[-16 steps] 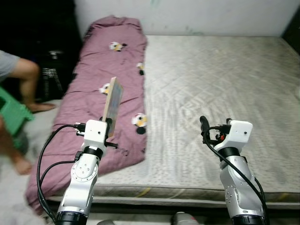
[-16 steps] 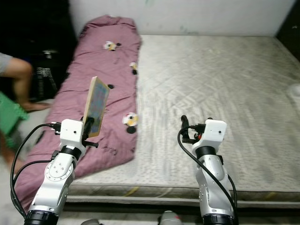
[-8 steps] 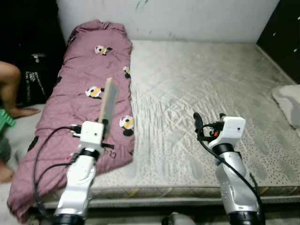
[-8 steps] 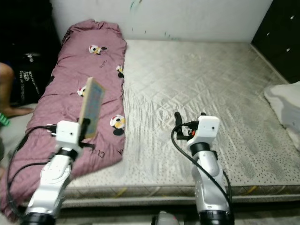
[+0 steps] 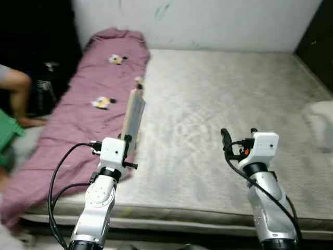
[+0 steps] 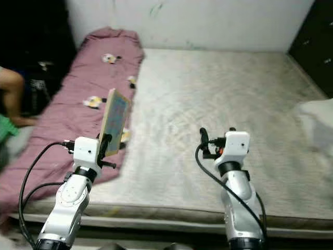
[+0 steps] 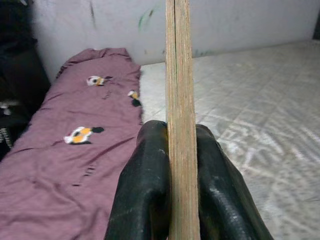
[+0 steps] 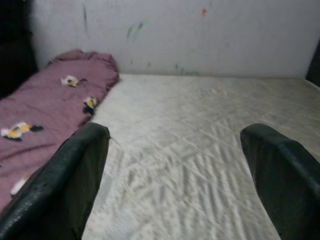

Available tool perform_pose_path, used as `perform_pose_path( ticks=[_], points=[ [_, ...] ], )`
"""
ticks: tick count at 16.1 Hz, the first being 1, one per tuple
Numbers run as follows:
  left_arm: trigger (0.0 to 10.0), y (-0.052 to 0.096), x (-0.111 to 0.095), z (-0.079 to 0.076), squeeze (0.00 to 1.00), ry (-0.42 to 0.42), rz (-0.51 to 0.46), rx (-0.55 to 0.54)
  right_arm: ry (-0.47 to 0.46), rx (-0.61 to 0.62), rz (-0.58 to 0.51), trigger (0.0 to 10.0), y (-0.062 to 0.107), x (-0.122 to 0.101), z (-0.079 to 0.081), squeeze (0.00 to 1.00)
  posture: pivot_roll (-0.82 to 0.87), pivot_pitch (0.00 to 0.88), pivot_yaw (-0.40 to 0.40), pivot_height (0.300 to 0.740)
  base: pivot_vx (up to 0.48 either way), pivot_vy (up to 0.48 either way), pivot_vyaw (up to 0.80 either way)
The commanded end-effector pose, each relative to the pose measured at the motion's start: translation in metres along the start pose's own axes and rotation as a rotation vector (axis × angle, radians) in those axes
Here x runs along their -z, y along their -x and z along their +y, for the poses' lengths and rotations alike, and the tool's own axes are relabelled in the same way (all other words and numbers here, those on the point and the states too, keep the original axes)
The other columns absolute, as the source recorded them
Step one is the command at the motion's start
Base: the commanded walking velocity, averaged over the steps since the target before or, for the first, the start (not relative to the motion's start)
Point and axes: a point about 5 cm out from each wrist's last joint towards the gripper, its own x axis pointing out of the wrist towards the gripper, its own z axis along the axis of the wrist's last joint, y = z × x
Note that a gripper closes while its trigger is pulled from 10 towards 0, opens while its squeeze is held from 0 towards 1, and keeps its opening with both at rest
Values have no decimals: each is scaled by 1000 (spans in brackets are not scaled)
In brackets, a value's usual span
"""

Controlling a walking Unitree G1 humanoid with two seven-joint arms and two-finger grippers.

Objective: Clean up the room

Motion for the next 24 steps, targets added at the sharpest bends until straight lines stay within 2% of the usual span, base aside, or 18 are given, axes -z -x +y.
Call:
perform_pose_path(
  ticks=[1, 15, 17, 19, 24],
  points=[
    [10000, -1, -9, 6, 0, -6, -44, -19, 4, -16, -4, 10000, -2, -2, 4, 0, -36, 2, -14, 740, 0, -300, 0],
    [10000, -4, -9, 4, 0, -4, -42, -11, 51, -40, -5, 10000, -5, -2, 3, 0, -37, 0, -14, 740, 0, -296, -59],
    [10000, -3, -9, 3, 0, 16, -42, -11, 55, -36, -8, 10000, -5, -2, 3, 0, -38, 0, -11, 740, 0, 0, 738],
    [10000, -3, -9, 2, 0, 17, -49, 8, 51, -23, -7, 10000, -4, -1, 2, 0, -39, 0, -8, 740, 0, 0, 0],
    [10000, -1, -11, -2, 0, 87, -59, 72, 56, -5, -10, 10000, -4, -1, -1, 0, -42, 0, -3, 740, 162, 0, 0]
  ],
)
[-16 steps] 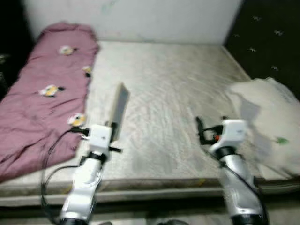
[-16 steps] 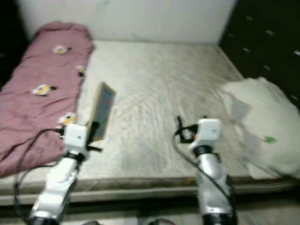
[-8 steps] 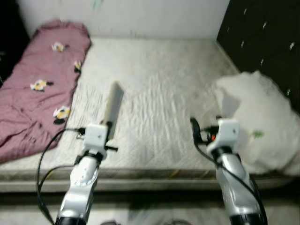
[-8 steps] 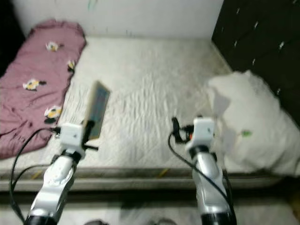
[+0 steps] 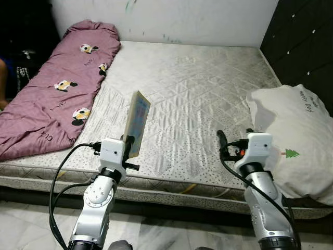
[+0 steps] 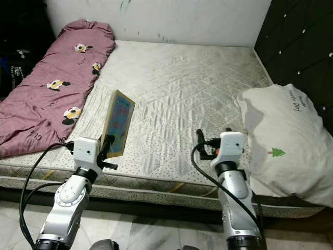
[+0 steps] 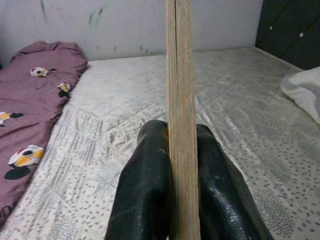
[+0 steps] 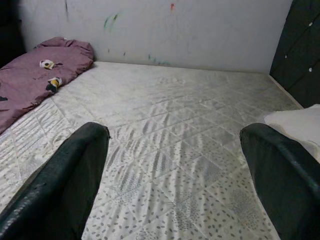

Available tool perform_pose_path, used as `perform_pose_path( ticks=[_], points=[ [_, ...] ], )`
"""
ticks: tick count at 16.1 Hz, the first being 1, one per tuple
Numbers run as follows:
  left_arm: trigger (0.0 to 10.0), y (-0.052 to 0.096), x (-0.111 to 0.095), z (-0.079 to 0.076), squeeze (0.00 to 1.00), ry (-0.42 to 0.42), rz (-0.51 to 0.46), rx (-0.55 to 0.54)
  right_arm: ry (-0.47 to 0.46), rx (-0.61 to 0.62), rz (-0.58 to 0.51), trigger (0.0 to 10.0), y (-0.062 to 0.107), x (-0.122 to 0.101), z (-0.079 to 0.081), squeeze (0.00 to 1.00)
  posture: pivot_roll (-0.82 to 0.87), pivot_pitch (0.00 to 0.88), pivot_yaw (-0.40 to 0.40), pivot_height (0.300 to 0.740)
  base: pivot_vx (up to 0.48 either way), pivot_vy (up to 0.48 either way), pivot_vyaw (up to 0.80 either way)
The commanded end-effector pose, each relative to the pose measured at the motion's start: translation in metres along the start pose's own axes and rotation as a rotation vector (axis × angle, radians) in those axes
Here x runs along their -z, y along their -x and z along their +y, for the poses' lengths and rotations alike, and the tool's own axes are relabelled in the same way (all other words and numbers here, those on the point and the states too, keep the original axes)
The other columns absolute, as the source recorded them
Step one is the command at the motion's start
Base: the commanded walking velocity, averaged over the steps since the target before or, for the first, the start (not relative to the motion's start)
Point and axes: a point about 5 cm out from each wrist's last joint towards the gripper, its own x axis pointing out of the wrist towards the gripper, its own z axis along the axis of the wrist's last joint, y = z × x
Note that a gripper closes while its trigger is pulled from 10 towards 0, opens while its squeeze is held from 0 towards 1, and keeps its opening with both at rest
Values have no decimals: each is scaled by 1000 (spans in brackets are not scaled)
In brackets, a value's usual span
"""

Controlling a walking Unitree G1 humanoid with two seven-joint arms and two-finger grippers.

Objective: Clean up the room

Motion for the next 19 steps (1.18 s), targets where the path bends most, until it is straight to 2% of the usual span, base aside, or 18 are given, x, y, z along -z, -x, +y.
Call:
perform_pose_path(
  ticks=[1, 12, 16, 19],
  points=[
    [10000, -2, -13, 2, 0, 2, -59, 0, 10, 10, -17, 10000, -2, -3, -1, 0, -42, 0, -2, 740, 356, 0, 0],
    [10000, -4, -13, 1, 0, 16, -58, 12, 28, 34, -26, 10000, -5, -4, -4, 0, -46, 0, -3, 740, 357, 0, 0],
    [10000, -8, -17, 0, 0, 21, -73, -4, 55, 9, -40, 10000, -9, -10, -2, 0, -57, 2, -2, 740, 0, 0, 0],
    [10000, -6, -16, 2, 0, -6, -61, -17, 107, -32, -51, 10000, -12, -17, 2, 0, -68, 36, 3, 740, 0, 0, 0]
  ],
)
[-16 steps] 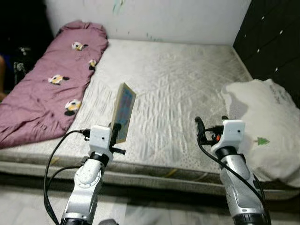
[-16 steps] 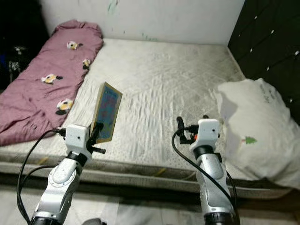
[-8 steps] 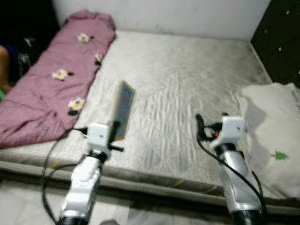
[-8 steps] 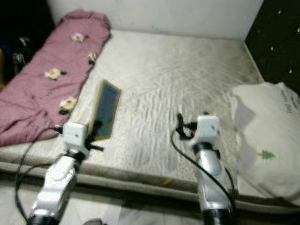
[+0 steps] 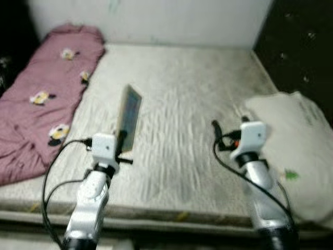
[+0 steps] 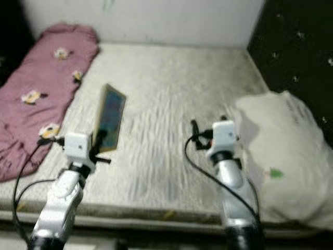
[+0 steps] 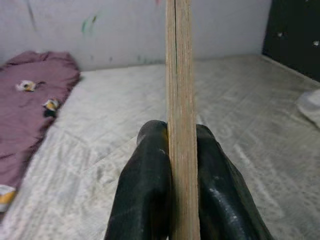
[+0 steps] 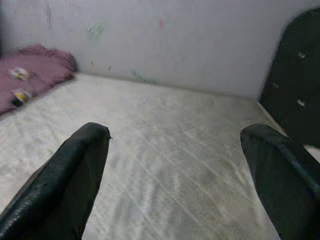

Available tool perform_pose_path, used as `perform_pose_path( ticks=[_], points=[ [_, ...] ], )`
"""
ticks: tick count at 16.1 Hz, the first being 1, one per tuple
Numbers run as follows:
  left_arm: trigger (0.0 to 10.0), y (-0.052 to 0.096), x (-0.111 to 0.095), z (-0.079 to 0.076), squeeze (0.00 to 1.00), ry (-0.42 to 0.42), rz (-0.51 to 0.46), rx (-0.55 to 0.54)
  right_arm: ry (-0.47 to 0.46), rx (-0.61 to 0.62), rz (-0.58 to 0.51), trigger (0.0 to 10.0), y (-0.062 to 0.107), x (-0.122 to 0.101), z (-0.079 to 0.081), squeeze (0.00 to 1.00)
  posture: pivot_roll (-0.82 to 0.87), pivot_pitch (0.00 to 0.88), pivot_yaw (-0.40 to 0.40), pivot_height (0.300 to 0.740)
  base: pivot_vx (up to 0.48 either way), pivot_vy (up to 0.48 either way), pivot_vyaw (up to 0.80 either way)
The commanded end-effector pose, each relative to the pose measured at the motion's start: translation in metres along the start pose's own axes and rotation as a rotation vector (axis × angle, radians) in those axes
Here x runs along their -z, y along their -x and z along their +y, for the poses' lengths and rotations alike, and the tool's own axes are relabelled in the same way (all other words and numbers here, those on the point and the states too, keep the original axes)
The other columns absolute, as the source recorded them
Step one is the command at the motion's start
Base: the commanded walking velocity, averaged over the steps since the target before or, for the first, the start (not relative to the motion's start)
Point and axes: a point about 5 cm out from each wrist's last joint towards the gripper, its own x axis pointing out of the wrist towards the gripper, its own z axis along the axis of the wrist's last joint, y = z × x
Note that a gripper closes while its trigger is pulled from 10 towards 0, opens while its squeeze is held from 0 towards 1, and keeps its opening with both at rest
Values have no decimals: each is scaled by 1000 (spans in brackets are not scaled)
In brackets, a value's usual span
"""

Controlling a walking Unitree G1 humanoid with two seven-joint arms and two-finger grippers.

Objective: Clean up the room

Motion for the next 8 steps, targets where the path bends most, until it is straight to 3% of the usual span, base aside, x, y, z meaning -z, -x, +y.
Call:
perform_pose_path(
  ticks=[1, 6, 8],
  points=[
    [10000, 0, -7, -7, 0, -25, -29, 25, 11, -21, 17, 10000, -1, 1, 1, 0, -60, 38, 14, 740, 0, 0, 0],
    [10000, 4, -2, -5, 0, -37, 13, 30, 36, -22, 77, 10000, -8, 0, -19, 0, -48, 20, 52, 740, 0, 0, 0],
    [10000, 2, -3, -5, 0, -49, 7, 62, 36, -67, 45, 10000, -8, -7, -14, 0, -46, 0, 43, 740, 0, 0, 0]
  ],
)
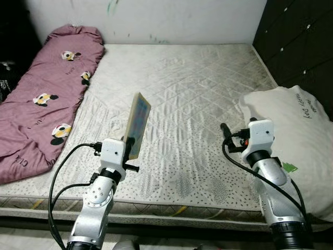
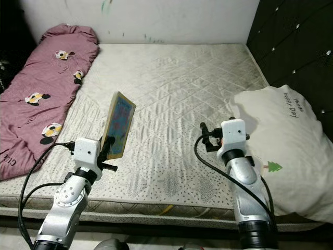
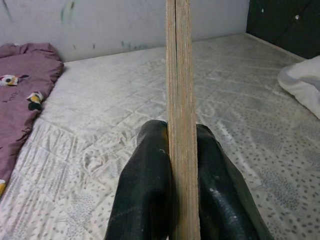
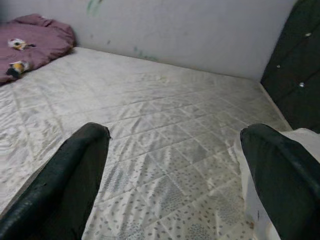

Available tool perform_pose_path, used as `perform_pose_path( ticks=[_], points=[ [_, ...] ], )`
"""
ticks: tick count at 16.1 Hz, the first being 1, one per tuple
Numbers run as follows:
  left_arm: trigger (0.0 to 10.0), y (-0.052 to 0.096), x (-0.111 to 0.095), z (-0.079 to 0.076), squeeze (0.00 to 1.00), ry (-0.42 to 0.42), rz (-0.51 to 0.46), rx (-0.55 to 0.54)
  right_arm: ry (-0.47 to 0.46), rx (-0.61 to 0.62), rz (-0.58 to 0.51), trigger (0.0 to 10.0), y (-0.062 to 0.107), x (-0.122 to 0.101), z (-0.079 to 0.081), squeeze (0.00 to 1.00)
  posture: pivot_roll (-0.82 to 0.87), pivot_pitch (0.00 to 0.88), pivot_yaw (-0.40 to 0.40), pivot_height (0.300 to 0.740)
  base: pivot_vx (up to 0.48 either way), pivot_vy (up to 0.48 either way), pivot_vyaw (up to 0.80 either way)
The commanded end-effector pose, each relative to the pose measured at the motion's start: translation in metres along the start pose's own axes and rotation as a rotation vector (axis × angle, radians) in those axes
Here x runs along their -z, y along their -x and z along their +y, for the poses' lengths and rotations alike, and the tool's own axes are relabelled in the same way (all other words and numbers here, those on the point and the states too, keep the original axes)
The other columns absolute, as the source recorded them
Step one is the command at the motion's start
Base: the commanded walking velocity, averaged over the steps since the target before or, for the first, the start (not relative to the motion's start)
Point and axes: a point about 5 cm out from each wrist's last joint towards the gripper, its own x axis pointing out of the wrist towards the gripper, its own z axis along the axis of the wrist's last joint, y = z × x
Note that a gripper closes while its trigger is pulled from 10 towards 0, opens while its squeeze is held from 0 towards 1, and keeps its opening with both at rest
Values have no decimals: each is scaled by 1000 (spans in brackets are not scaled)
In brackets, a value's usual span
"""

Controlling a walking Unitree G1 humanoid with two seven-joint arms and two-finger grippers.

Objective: Clean up the room

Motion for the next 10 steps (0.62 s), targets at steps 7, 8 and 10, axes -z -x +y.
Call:
perform_pose_path(
  ticks=[7, 8, 10],
  points=[
    [10000, -3, -16, 19, 0, -1, -77, -94, -159, 128, -60, 10000, 17, 2, 25, 0, -27, 0, 6, 740, 0, -226, 0],
    [10000, -3, -15, 21, 0, 3, -75, -100, -145, 114, -59, 10000, 20, 3, 27, 0, -29, 0, 7, 740, 0, -349, 0],
    [10000, -3, -14, 20, 0, 2, -71, -94, -136, 120, -49, 10000, 22, 6, 23, 0, -33, 0, 6, 740, 0, -347, 0]
  ],
)
